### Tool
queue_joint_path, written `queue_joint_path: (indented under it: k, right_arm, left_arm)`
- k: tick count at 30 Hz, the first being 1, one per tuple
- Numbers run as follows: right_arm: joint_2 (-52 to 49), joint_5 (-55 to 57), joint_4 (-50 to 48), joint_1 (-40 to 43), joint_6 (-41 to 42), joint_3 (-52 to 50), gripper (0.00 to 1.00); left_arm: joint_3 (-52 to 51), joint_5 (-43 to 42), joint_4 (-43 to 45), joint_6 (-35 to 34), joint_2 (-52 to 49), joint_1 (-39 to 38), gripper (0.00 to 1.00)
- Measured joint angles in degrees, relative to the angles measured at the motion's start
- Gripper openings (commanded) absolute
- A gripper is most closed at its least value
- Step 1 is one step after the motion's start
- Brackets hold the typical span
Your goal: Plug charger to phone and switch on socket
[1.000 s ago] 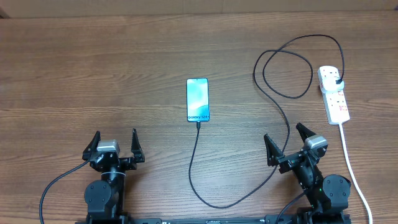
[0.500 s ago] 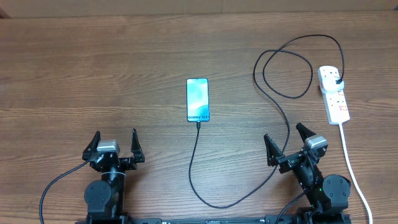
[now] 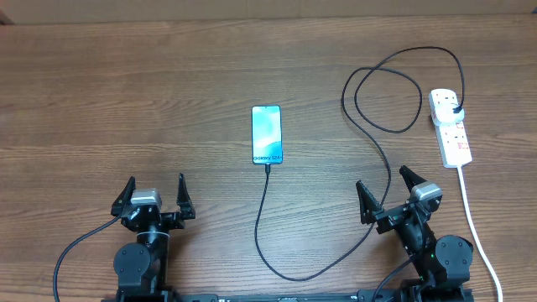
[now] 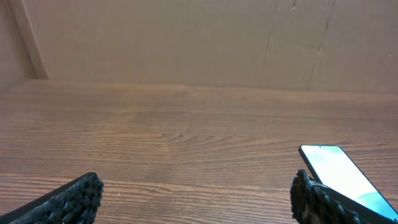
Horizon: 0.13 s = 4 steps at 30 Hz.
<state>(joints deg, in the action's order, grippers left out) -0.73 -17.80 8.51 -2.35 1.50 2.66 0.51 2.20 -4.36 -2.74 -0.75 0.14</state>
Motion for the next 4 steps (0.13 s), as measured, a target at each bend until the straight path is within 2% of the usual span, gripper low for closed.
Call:
queue_joint_path:
  k: [4]
  right_arm:
    - [0.0, 0.0, 0.0, 0.0, 0.0, 0.0, 1.00]
  left_arm:
    - [0.0, 0.0, 0.0, 0.0, 0.0, 0.0, 1.00]
